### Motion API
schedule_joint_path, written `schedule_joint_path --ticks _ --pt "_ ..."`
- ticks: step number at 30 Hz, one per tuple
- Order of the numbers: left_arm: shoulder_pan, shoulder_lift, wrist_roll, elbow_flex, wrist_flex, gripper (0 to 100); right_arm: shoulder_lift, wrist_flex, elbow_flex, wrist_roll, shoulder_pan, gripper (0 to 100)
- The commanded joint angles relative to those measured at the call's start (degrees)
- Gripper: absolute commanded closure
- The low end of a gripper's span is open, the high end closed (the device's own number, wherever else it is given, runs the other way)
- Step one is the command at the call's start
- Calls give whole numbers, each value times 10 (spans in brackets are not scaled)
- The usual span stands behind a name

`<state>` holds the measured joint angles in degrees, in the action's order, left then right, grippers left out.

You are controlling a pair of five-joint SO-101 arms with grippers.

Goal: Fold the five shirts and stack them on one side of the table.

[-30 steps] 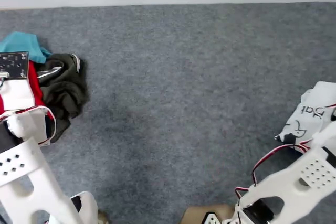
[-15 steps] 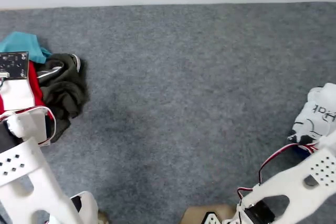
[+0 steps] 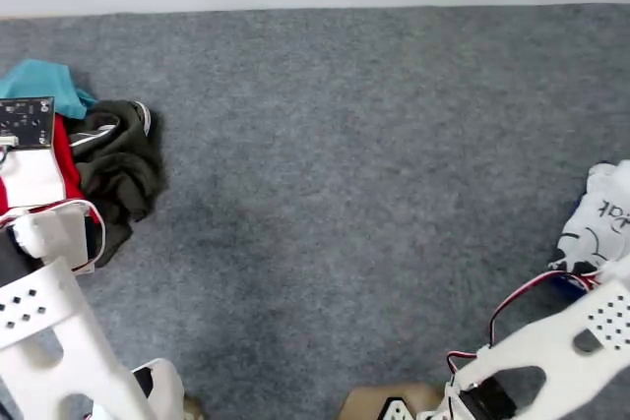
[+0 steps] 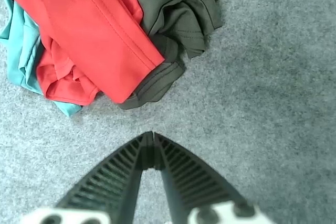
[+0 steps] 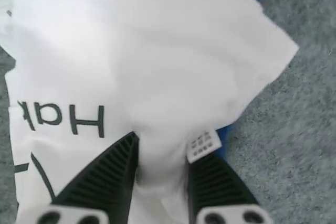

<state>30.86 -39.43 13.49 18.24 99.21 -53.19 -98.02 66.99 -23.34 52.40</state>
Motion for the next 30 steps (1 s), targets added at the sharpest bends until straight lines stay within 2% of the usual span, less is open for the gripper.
schedule_joint_path --ticks 1,3,18,20,26,30 --pt "-3 -9 4 -2 4 994 11 -20 32 -4 11 806" --pt "-3 -9 4 -2 4 994 13 -29 34 -3 10 782" --pt "-4 -8 4 -2 4 994 93 -46 77 -3 6 785" --pt "-17 -8 4 -2 4 994 78 -44 77 -2 6 812" --pt "-78 -9 1 -2 4 994 -36 -7 83 -4 -28 973" --pt "-99 -10 1 -2 6 994 -89 24 100 -3 -44 983"
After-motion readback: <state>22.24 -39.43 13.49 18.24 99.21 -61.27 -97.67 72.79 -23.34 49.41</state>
